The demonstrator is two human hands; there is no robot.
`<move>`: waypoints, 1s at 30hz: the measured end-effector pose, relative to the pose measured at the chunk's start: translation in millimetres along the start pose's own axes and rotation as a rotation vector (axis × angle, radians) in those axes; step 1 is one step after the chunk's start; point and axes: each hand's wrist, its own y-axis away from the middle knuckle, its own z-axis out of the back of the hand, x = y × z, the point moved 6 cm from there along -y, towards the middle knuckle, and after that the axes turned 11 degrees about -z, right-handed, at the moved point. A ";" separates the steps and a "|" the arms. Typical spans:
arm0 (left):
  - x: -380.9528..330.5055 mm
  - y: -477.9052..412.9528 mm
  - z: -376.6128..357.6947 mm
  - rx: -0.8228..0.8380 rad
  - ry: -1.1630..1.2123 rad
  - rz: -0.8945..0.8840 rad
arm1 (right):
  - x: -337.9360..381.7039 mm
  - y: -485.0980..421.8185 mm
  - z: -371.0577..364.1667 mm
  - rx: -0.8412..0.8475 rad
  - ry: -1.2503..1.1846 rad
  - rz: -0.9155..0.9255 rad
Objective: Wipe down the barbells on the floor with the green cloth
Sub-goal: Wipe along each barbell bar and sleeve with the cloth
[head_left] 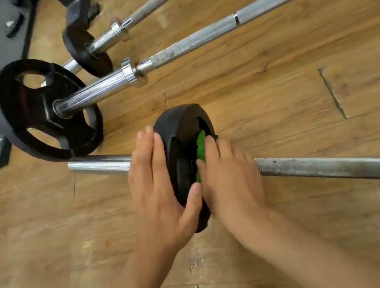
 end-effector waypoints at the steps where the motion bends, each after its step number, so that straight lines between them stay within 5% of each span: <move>1: 1.3 2.1 -3.4 0.020 -0.001 -0.045 | -0.6 7.6 -3.2 -0.022 0.040 0.032; 7: 19.1 -60.5 -12.9 0.015 -0.043 -0.171 | -9.7 -36.1 12.6 -0.089 0.065 0.169; 12: 21.3 -78.6 -25.1 -0.017 -0.017 -0.174 | -4.4 -47.8 20.8 -0.213 0.052 0.059; 18: 25.7 -101.5 -30.5 0.006 -0.018 -0.169 | -2.9 -96.4 37.3 -0.124 -0.075 -0.125; 24: 17.8 -71.0 -24.8 -0.027 0.031 -0.150 | -12.4 -37.8 18.3 -0.192 0.042 0.170; 28: 2.7 -31.8 -20.0 -0.018 0.031 -0.103 | -5.0 -69.7 28.8 -0.078 0.041 -0.078; 30: -5.1 -6.4 -14.8 0.015 0.037 -0.098 | 1.5 -52.0 25.6 -0.158 0.033 -0.011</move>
